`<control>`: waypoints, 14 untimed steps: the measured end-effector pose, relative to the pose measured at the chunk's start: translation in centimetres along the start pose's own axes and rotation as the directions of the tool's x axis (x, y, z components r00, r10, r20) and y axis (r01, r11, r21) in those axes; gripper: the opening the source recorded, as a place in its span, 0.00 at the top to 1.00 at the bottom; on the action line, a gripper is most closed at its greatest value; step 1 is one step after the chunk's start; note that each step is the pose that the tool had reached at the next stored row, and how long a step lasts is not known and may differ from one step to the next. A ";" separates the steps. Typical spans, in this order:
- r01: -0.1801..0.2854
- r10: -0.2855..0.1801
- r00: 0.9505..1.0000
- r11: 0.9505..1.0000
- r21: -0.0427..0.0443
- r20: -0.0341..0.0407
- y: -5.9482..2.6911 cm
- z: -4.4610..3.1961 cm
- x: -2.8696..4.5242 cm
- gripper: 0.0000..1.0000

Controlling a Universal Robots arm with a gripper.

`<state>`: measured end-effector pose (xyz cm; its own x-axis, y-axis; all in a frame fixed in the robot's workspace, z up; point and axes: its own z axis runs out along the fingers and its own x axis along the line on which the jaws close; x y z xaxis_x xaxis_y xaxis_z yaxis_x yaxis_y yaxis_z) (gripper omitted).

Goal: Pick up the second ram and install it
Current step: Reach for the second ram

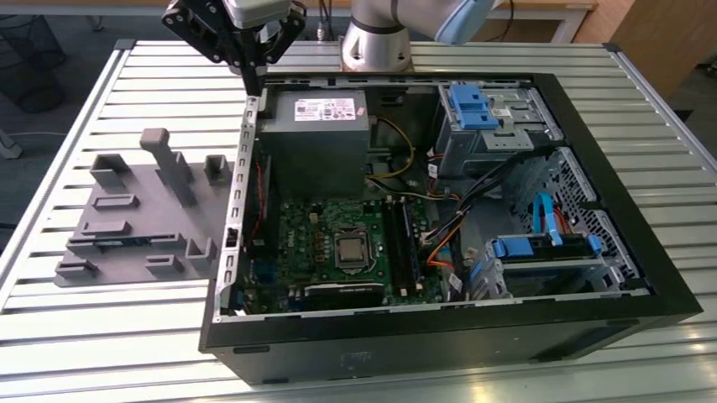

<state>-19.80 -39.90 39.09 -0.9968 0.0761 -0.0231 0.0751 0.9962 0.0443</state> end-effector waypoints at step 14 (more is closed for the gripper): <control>-0.001 0.001 1.000 1.000 0.002 -0.029 -0.19 0.22 0.63 0.89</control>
<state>-20.44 -40.03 38.85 -0.9971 0.0763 0.0063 0.0765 0.9962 0.0421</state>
